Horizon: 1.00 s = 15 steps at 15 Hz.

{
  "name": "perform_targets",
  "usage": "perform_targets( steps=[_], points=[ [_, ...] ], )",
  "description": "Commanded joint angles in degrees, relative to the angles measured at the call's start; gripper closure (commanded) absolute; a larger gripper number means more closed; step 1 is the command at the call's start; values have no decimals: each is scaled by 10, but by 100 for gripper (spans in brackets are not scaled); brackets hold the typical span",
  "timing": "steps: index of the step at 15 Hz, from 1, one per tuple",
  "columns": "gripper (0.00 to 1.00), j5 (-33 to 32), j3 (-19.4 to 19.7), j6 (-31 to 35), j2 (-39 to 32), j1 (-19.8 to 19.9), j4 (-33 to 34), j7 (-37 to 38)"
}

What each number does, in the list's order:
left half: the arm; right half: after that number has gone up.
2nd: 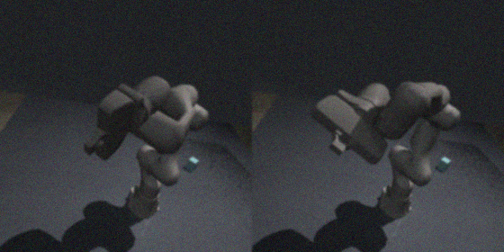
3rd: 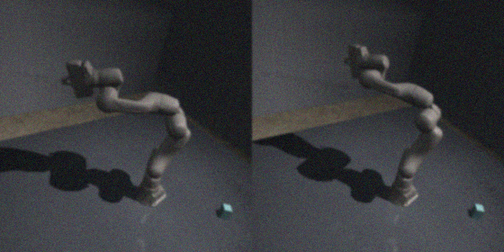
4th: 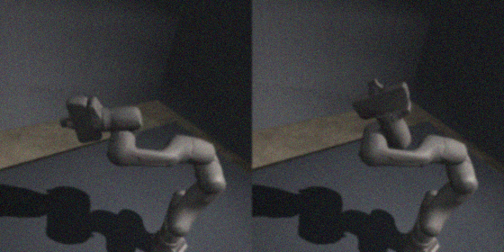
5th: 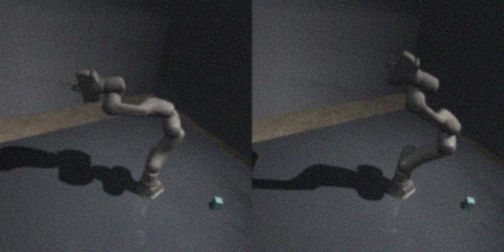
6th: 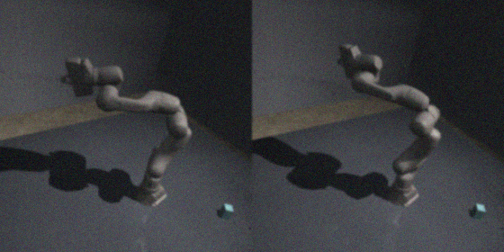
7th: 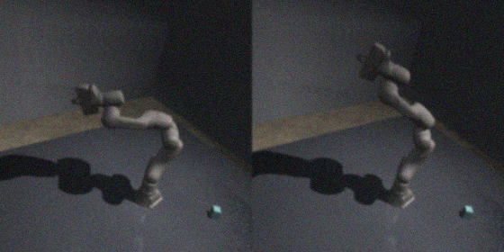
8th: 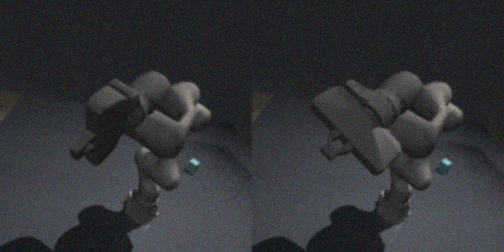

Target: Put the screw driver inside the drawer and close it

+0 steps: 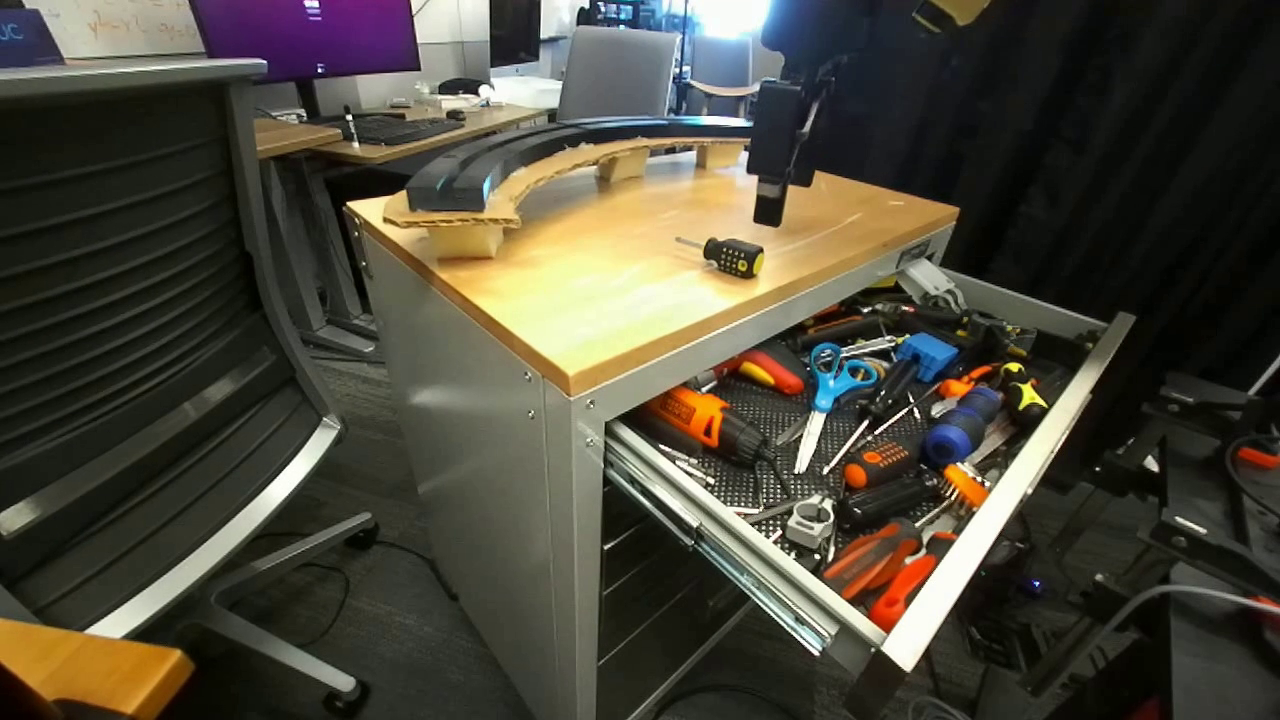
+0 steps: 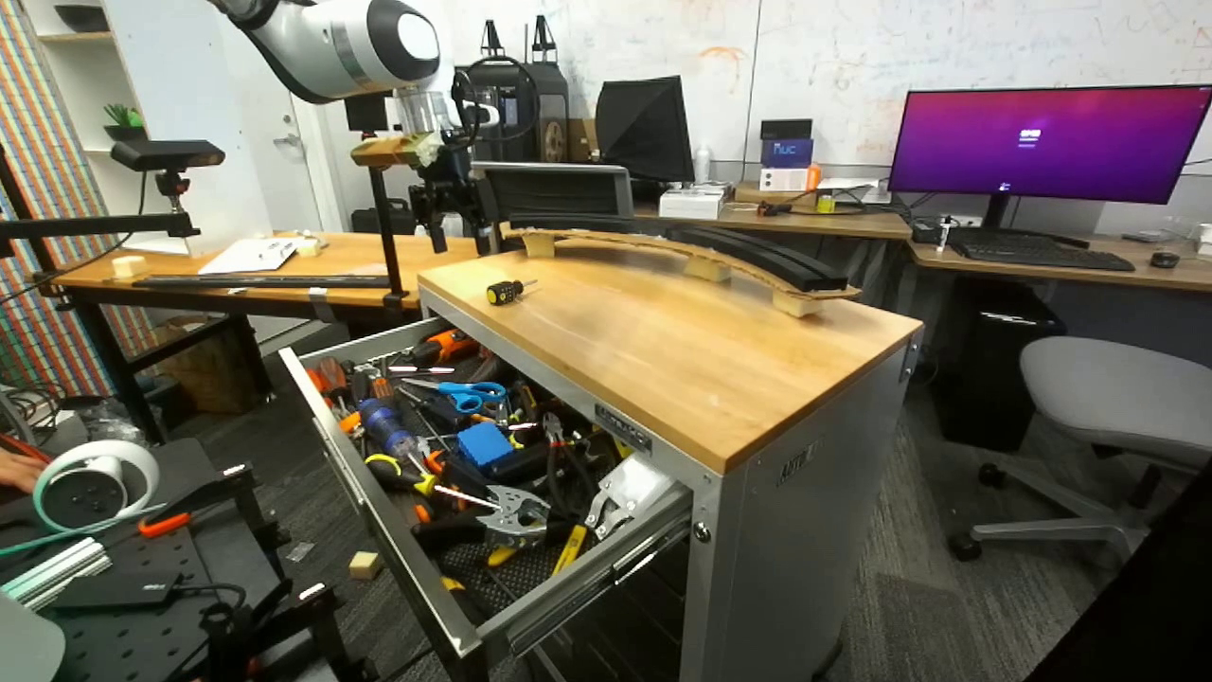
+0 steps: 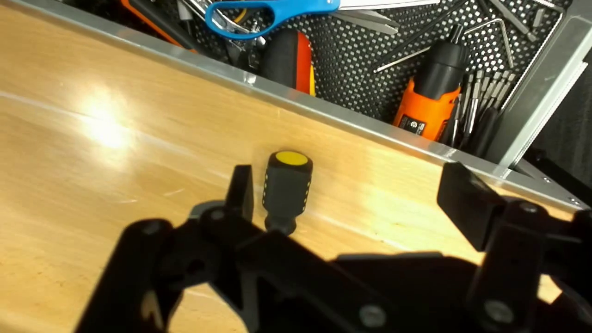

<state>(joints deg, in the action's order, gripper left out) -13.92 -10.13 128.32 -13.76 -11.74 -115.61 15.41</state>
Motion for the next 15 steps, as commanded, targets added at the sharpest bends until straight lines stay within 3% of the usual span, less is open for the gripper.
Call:
perform_targets(
  steps=[1,11,12,13,15],
  points=[
    [0,-3,10,0,-3,-11,6,1],
    [0,-49,37,39,-56,-21,42,24],
    [4,-57,42,38,-64,-23,49,26],
    [28,-59,45,39,-71,-24,54,27],
    [33,-59,52,35,-93,-23,74,21]
  ],
)
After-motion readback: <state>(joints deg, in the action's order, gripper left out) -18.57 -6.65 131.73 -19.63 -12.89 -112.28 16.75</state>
